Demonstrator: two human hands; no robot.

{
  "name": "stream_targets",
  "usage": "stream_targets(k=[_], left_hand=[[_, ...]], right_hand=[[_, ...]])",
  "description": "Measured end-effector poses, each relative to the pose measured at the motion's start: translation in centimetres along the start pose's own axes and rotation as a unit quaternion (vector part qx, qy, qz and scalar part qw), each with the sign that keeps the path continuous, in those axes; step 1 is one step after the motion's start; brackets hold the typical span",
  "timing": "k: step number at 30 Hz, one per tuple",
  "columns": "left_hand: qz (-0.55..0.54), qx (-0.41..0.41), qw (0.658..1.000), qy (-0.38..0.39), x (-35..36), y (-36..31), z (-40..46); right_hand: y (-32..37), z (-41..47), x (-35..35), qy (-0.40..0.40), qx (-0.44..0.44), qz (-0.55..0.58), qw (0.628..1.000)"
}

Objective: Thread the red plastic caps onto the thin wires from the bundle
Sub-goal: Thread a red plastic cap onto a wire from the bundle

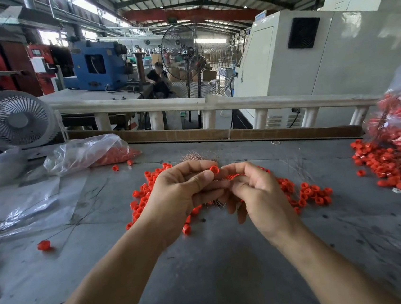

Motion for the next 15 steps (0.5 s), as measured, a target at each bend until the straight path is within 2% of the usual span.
stream_targets(k=[4, 6, 8, 12, 15], left_hand=[[-0.01, -0.001, 1.0, 0.001, -0.1, 0.1, 0.0], [-0.009, -0.004, 1.0, 0.0, -0.2, 0.2, 0.1], [0.0, -0.008, 1.0, -0.009, -0.4, 0.3, 0.1], [0.008, -0.013, 1.0, -0.022, -0.7, 0.4, 0.1], [0.009, -0.014, 1.0, -0.024, -0.8, 0.5, 0.1]], right_hand=[[-0.1, 0.0, 0.1, 0.023, 0.016, -0.025, 0.999], [-0.2, 0.1, -0.7, -0.012, 0.03, -0.066, 0.997], [-0.3, 0.0, -2.6, -0.082, 0.041, -0.118, 0.989], [0.3, -0.5, -6.9, -0.193, 0.057, -0.311, 0.929], [-0.1, -0.6, -8.6, -0.196, 0.107, -0.39, 0.893]])
Point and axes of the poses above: each hand's wrist, its own z-axis towards the middle knuckle, its own x-axis out of the palm, y = z × x, the point moved 7 cm from there along z, towards the middle knuckle, and after that the axes turned 12 degrees about y, right-handed, at the moved point
